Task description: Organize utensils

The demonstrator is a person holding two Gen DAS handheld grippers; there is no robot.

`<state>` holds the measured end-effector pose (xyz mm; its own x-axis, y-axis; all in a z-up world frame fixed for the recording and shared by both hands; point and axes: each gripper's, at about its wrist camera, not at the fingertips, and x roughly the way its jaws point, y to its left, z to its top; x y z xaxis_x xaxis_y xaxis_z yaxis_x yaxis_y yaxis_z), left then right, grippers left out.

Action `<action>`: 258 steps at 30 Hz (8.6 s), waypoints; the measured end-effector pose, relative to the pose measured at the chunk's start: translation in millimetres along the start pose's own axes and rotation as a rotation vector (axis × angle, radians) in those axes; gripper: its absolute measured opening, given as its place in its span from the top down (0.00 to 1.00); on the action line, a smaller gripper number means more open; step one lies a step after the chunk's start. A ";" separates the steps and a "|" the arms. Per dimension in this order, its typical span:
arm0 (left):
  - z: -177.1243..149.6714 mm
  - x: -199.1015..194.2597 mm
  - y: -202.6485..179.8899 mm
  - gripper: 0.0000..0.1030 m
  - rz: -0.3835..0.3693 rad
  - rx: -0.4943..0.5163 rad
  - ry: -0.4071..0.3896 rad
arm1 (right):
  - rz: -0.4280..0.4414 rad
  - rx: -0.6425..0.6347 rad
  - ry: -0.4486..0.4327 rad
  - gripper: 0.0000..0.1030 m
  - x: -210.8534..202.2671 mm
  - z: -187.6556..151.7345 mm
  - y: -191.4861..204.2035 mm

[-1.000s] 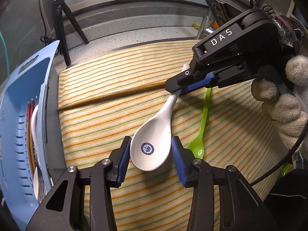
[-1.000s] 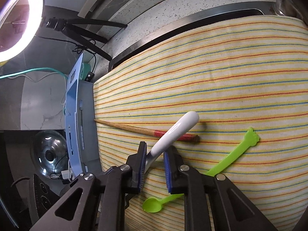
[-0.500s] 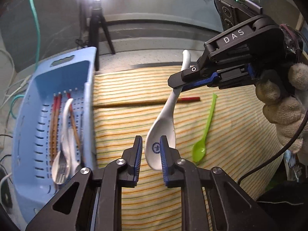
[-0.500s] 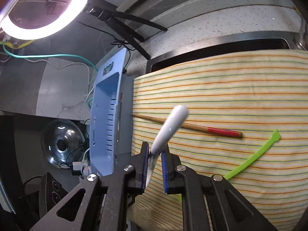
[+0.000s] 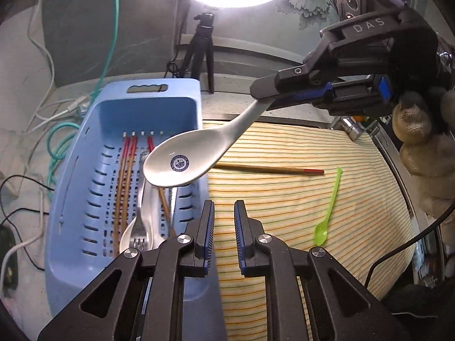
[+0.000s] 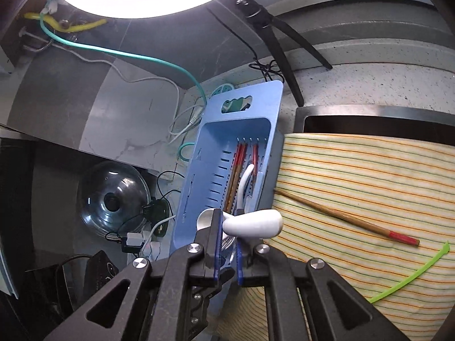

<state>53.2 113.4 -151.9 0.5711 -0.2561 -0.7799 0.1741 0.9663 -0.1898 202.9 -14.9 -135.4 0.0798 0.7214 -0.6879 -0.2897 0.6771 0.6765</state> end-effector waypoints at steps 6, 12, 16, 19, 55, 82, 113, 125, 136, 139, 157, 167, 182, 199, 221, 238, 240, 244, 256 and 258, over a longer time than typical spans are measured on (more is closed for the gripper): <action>-7.5 -6.6 18.1 0.88 0.008 -0.052 0.012 | -0.059 -0.128 0.109 0.93 48.8 4.0 27.1; -13.9 -18.2 25.9 0.87 0.043 -0.083 0.001 | -0.096 -0.216 0.127 0.90 76.3 2.8 45.2; -15.5 -25.8 29.2 0.77 0.078 -0.094 -0.006 | -0.132 -0.285 0.107 0.73 73.9 0.7 54.9; -14.4 -30.5 29.1 0.77 0.088 -0.097 -0.012 | -0.153 -0.309 0.083 0.72 65.0 -2.2 57.5; 49.3 78.2 -100.8 0.66 0.038 0.588 0.223 | -0.323 0.130 -0.168 0.40 -92.7 -99.9 -143.0; 65.4 170.2 -137.0 0.90 -0.073 0.790 0.456 | -0.499 0.260 -0.066 0.83 -48.7 -79.9 -172.4; -11.2 93.4 -111.4 0.90 -0.007 0.256 0.375 | -0.526 -0.045 0.060 0.92 -41.0 -76.0 -165.3; -16.4 91.8 -112.2 0.88 0.009 0.242 0.336 | -0.487 -0.043 0.010 0.78 -53.3 -112.7 -161.7; -12.6 84.7 -84.4 0.94 -0.057 0.047 0.289 | -0.441 0.003 -0.012 0.92 -54.7 -115.6 -165.3; -12.2 81.8 -80.6 0.94 -0.073 0.005 0.272 | -0.422 0.012 -0.021 0.94 -55.0 -117.7 -163.3; -2.0 62.2 -91.3 0.94 -0.065 0.038 0.203 | -0.332 0.029 -0.085 0.94 -67.2 -106.4 -136.1; 25.2 2.3 -48.6 0.94 -0.031 -0.038 0.060 | -0.245 -0.041 -0.132 0.94 -69.3 -81.6 -78.8; 31.8 -13.2 58.8 0.94 0.138 -0.122 0.040 | -0.181 -0.147 -0.108 0.94 4.1 -30.6 9.9; 36.8 15.6 103.1 0.94 0.189 -0.146 0.101 | -0.156 -0.137 -0.007 0.94 85.2 -0.8 25.5; 27.8 -27.3 74.2 0.84 0.207 -0.167 0.029 | -0.171 -0.209 -0.078 0.69 33.8 -18.1 32.2; 16.9 -88.4 -20.8 0.50 0.225 -0.122 -0.101 | -0.267 -0.319 -0.239 0.45 -71.2 -68.2 13.4; 16.5 -91.6 -32.0 0.41 0.240 -0.114 -0.112 | -0.277 -0.324 -0.265 0.38 -84.7 -75.5 8.7; 12.6 -95.3 -47.1 0.34 0.270 -0.111 -0.129 | -0.322 -0.353 -0.305 0.32 -105.1 -89.3 2.0; -16.3 -102.4 -54.6 0.29 0.368 -0.240 -0.109 | -0.409 -0.387 -0.360 0.28 -132.2 -130.0 -16.4; -19.2 -104.1 -54.8 0.29 0.381 -0.254 -0.109 | -0.412 -0.391 -0.364 0.28 -133.6 -132.3 -16.4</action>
<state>-31.2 87.6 -71.7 0.6393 0.1303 -0.7579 -0.2588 0.9645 -0.0524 70.7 -141.6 -89.4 0.5540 0.4647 -0.6907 -0.4854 0.8544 0.1855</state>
